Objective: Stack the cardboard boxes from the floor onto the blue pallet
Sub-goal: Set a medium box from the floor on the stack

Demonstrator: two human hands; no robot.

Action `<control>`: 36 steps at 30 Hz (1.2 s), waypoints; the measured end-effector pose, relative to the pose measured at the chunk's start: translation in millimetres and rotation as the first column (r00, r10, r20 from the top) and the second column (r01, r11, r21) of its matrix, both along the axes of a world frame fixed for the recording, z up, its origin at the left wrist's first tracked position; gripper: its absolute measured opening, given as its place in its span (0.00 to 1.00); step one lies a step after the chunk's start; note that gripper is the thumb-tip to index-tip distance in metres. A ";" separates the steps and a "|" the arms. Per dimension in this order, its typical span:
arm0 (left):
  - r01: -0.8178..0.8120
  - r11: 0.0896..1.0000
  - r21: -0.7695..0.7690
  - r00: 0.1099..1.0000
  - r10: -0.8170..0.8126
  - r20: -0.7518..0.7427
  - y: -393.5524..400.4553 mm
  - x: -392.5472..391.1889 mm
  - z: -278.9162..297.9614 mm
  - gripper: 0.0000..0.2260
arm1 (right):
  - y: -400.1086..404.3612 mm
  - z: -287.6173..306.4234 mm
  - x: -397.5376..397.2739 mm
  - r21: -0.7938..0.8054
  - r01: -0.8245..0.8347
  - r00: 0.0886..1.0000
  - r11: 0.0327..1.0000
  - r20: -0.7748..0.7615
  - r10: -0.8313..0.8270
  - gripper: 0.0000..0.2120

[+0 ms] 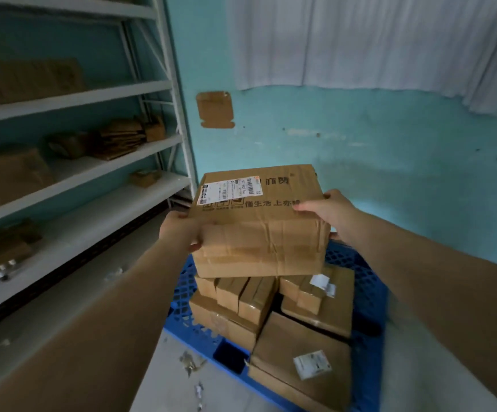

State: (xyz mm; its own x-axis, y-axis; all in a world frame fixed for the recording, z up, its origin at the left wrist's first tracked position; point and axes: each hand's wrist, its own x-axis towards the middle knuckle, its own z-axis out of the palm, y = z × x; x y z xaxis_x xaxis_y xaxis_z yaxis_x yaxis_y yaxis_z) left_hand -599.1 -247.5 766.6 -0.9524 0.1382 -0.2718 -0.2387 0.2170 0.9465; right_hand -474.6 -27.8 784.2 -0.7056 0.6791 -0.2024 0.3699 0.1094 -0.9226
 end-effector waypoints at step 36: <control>0.623 0.780 -0.059 0.779 -0.611 0.144 143.2 -49.8 -117.3 0.15 | 71.4 -111.7 48.9 -0.111 0.514 0.844 0.851 0.244 -0.478 0.34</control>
State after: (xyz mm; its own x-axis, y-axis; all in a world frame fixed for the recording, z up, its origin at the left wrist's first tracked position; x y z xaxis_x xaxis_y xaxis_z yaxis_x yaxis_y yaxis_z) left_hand -648.9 -104.3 649.3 -0.6350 0.6526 -0.4133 -0.1230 0.4428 0.8881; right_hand -425.6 43.6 672.6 -0.2153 0.8705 -0.4425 0.5105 -0.2860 -0.8109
